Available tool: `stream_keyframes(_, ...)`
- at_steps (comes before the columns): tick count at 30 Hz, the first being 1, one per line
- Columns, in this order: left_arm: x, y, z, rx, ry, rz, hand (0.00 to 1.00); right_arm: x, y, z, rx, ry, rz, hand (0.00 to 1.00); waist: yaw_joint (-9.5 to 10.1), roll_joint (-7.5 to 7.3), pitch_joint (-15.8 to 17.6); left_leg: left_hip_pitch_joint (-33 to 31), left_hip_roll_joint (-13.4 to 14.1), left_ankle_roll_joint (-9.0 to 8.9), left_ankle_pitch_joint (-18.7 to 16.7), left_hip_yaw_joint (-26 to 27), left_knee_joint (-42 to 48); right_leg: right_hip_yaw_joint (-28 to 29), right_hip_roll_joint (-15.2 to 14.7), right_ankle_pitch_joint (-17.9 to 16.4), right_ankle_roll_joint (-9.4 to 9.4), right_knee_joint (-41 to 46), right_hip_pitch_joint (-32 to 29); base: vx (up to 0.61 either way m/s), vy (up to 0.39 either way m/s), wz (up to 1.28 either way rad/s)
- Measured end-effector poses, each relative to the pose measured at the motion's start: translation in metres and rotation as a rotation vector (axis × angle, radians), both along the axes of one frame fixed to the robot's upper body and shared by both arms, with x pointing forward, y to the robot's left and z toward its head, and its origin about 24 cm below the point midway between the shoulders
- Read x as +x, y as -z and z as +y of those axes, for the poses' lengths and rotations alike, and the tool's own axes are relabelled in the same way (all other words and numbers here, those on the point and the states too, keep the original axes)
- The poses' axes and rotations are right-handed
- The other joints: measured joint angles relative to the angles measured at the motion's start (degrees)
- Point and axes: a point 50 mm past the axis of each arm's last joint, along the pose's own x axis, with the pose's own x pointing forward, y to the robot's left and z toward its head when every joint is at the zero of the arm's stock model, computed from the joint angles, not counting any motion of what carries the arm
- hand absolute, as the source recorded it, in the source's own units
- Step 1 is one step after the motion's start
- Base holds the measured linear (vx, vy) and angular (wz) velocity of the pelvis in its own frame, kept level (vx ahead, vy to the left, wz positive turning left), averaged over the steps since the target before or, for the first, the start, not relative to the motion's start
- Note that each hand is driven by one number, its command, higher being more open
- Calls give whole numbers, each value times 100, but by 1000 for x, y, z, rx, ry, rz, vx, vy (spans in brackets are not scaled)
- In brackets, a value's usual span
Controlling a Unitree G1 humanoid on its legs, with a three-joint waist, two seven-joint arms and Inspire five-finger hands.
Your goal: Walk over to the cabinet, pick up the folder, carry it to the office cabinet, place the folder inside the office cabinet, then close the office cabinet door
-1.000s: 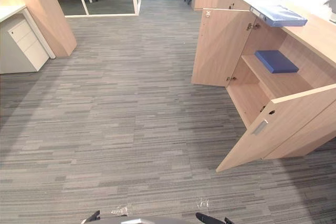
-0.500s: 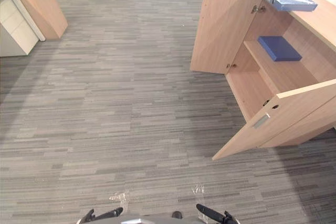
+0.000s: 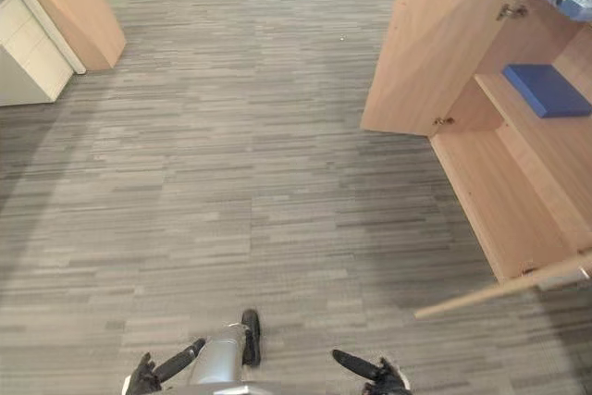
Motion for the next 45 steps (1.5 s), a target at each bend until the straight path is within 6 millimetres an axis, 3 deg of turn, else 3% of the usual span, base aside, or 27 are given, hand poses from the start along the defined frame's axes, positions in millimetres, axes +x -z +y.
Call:
stream_keyframes(1,-2,0,3,9,22,17,100,0,1,5,19,33,-2,100,-3,-92,-85,207,-138,121,-256,164,70,28,-180,229,101,326,-24,537,412,-34)
stream_keyframes(3,1,-1,4,25,84,26,100,4,0,9,33,61,-13,100,11,-132,-124,746,-392,251,-477,356,-165,97,-413,714,1,1460,-406,586,425,-27)
stream_keyframes(4,6,-1,1,24,133,21,100,10,-2,6,23,62,-41,100,-57,-75,-140,1152,-580,318,-529,370,-503,109,-540,1395,-147,2566,-844,480,357,4)
stream_keyframes(5,14,-2,-1,23,169,8,100,18,-5,4,17,57,-71,100,-111,-55,-124,1600,-749,347,-547,374,-814,88,-668,1803,-460,3792,-1351,528,385,11)
stream_keyframes(6,17,-2,-3,16,187,1,100,24,-8,3,9,48,-98,100,-182,-3,-114,2078,-887,346,-547,367,-1157,-88,-770,1806,-516,4829,-1782,410,273,7)
stream_keyframes(9,22,1,-14,-5,257,9,100,34,-13,3,-13,11,-153,100,-293,151,-134,2898,-900,341,-547,335,-1707,-730,-699,1253,-516,5627,-2360,345,140,-1)
stream_keyframes(11,26,4,-23,-28,313,26,100,48,-19,8,-17,-21,-201,100,-410,178,-49,3398,-846,219,-585,303,-1996,-1489,-539,591,-396,4917,-2681,353,30,1)
stream_keyframes(12,26,5,-26,-45,315,32,100,51,-19,9,-17,-32,-205,100,-452,167,-21,3524,-821,148,-626,303,-2009,-1834,-479,476,-385,4397,-2685,356,-55,0)
stream_keyframes(15,27,6,-31,-50,331,34,100,54,-20,15,-8,-53,-214,100,-485,136,20,3863,-785,-90,-780,423,-2255,-2816,-249,721,-463,2444,-2663,246,-80,-9)
stream_keyframes(16,28,5,-31,-47,330,32,100,55,-20,17,-4,-52,-214,100,-482,104,44,3996,-800,-141,-810,484,-2387,-3078,-157,1023,-506,1824,-2654,223,-104,-33)
stream_keyframes(17,30,5,-33,-52,324,27,100,55,-20,16,-5,-54,-211,100,-465,161,93,4185,-742,-270,-874,567,-2485,-3362,20,1139,-996,1480,-2592,419,-193,-62)
stream_keyframes(18,31,6,-39,-65,334,27,100,57,-20,13,-12,-62,-209,100,-472,358,133,4286,-539,-416,-872,703,-2498,-3390,338,1107,-1009,1411,-2565,441,-209,-81)
stream_keyframes(22,33,8,-47,-90,348,38,100,59,-21,14,10,-32,-223,100,-525,460,223,4355,-171,-564,-918,863,-1985,-3236,850,657,-1142,1404,-2426,426,-256,-70)
stream_keyframes(23,36,7,-46,-96,345,31,100,54,-19,13,22,3,-213,100,-545,458,241,4221,92,-696,-1002,812,-1191,-3207,1023,498,-1108,1294,-2208,328,-216,-28)
stream_keyframes(24,37,7,-45,-95,340,24,100,52,-18,12,22,11,-205,100,-544,450,242,4046,234,-700,-1004,794,-630,-3163,1105,423,-1083,1244,-2107,386,-259,-43)
stream_keyframes(25,38,5,-41,-91,295,5,100,49,-17,9,19,24,-196,100,-542,487,238,3583,587,-623,-839,618,713,-3052,1311,318,-1129,1130,-1912,358,-202,-53)
stream_keyframes(27,32,5,-39,-108,195,-6,100,40,-16,-4,-4,70,-179,100,-490,630,258,2635,1125,-378,130,65,2882,-2703,1779,166,-1266,949,-1578,425,-119,-98)
stream_keyframes(29,32,3,-30,-102,130,-28,100,32,-14,-11,-15,103,-152,100,-454,577,318,1998,1228,-508,-42,-205,3939,-2351,1939,-30,-1376,926,-1305,334,10,-96)
stream_keyframes(32,36,-4,-12,-58,76,-72,100,3,-4,-11,-9,120,-46,100,-324,255,379,1125,969,-525,-543,-375,3827,-1692,1936,-168,-1226,648,-740,428,28,-91)
stream_keyframes(35,36,-5,-9,-51,37,-83,100,-5,-2,-18,-23,106,-3,100,-202,214,392,673,571,-643,-926,-899,2505,-1126,1837,-236,-994,474,-377,403,131,-112)
stream_keyframes(37,33,-4,-13,-89,-55,-108,100,-1,-2,-14,-23,60,-2,100,-167,169,411,625,289,-657,-931,-1517,1119,-790,1686,-315,-787,452,-150,454,252,-99)
stream_keyframes(38,30,-2,-15,-126,-163,-131,100,4,-2,-7,-14,20,-9,100,-157,178,405,582,180,-671,-813,-2112,141,-574,1581,-438,-570,455,-4,470,316,-82)
stream_keyframes(40,25,0,-17,-156,-238,-132,100,6,-3,-7,-19,-7,-14,100,-137,231,350,594,149,-728,-470,-2569,-458,-407,1467,-588,-309,477,129,495,387,-76)
stream_keyframes(41,18,3,-22,-176,-269,-111,100,3,-2,-8,-22,-1,-10,100,-74,286,224,631,150,-938,170,-2568,-408,-258,1376,-681,-147,503,198,647,524,-84)
stream_keyframes(42,14,3,-12,-150,-292,-103,100,1,0,2,2,1,-6,100,-15,46,61,591,-35,-884,-29,-2265,-140,-99,1031,-665,45,617,126,446,354,-71)
stream_keyframes(44,16,2,-9,-140,-299,-103,100,3,0,9,24,0,-17,100,-11,-75,-28,602,-125,-736,-376,-2042,228,-78,817,-488,232,759,68,492,398,-71)
stream_keyframes(45,14,3,-8,-144,-312,-94,100,7,-1,14,38,4,-28,100,58,-128,-74,808,-236,-582,-677,-1741,462,83,542,-431,214,1346,-101,525,458,-90)
